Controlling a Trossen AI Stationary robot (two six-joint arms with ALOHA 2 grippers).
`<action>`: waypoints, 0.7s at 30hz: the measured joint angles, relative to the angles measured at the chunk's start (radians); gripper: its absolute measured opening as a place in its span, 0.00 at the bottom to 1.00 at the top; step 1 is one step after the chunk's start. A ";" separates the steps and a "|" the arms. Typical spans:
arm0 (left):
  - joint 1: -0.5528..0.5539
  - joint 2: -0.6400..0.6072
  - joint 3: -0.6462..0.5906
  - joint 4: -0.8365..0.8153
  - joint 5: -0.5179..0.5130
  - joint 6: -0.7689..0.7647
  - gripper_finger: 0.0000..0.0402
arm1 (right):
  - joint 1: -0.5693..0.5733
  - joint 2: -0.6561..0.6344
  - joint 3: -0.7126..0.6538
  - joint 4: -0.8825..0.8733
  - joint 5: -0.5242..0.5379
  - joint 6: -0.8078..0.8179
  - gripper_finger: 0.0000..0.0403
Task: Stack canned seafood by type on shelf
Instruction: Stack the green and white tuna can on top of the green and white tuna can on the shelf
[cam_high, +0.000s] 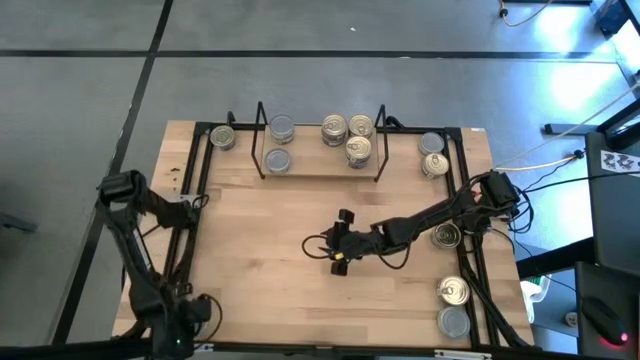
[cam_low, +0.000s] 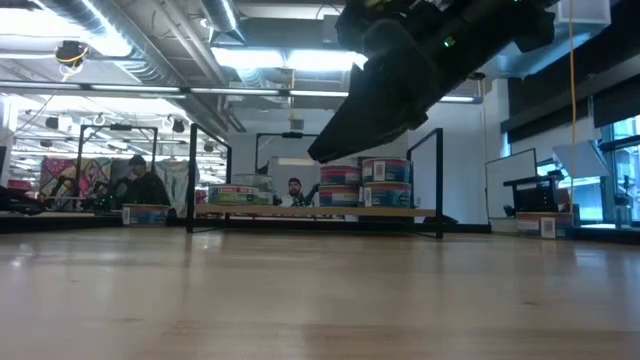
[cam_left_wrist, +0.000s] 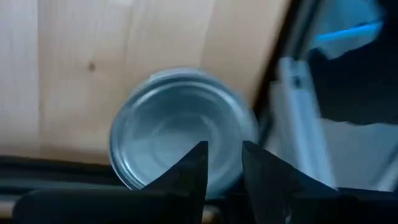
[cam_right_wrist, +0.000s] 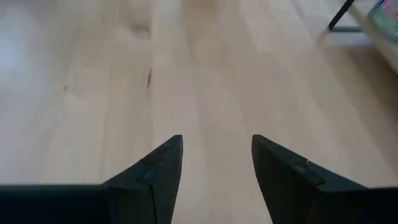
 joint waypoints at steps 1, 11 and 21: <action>-0.002 0.017 -0.001 -0.004 0.001 0.022 0.22 | 0.000 0.000 0.000 0.000 -0.002 0.008 0.47; 0.140 0.082 0.004 -0.019 -0.231 0.472 0.16 | -0.001 0.000 0.000 0.019 -0.002 -0.022 0.47; 0.503 0.114 -0.002 0.015 -0.482 1.140 0.08 | -0.002 0.065 0.002 0.010 0.008 -0.102 0.47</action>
